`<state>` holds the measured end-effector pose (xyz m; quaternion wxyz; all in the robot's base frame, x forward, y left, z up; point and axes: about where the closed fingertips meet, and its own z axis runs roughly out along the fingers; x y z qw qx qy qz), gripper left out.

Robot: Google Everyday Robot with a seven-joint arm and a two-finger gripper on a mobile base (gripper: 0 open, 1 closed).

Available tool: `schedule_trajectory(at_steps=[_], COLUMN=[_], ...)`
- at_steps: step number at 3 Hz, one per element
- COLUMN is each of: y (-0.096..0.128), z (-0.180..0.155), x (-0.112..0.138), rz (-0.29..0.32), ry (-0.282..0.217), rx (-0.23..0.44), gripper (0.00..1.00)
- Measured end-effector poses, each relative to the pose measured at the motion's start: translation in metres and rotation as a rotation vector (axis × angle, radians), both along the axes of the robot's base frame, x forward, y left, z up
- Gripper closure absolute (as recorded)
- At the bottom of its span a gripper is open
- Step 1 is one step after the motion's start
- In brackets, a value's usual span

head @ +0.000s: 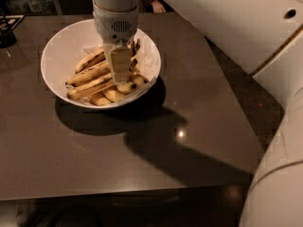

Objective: Pick banana from white bowl

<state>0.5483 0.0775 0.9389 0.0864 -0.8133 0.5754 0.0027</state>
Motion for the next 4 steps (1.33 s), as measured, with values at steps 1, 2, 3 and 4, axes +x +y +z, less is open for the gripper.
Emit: schedule_trajectory(at_steps=[1, 2, 3, 4], y=[0.003, 0.010, 0.014, 0.016], z=[-0.011, -0.022, -0.034, -0.046], x=[0.004, 0.006, 0.010, 0.014], rz=[-0.001, 0.012, 0.015, 0.013], ry=[0.026, 0.053, 0.077, 0.102], rx=[-0.006, -0.015, -0.025, -0.032], gripper=[0.47, 0.46, 0.44, 0.43])
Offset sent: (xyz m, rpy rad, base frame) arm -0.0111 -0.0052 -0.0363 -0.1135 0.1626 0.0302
